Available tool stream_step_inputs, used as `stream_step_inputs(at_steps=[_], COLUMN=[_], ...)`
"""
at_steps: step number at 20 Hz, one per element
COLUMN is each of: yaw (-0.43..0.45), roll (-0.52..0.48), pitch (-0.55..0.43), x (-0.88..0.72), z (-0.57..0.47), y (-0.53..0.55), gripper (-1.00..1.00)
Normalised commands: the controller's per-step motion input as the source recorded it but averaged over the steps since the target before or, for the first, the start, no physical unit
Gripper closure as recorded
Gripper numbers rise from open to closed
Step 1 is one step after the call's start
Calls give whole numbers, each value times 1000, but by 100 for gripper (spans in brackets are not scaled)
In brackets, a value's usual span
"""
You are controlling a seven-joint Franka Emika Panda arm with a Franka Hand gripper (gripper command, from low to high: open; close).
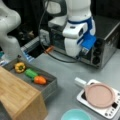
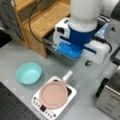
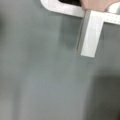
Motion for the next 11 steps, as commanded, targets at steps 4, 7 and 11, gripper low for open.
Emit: stream_step_inputs(at_steps=[4,7,11], yaw=[-52,-11,14], roll=[9,-10,-39], pitch=[228,257,265], x=[250,253,266], z=[151,187,160], y=[84,11,9], gripper=[-100,-100,-100])
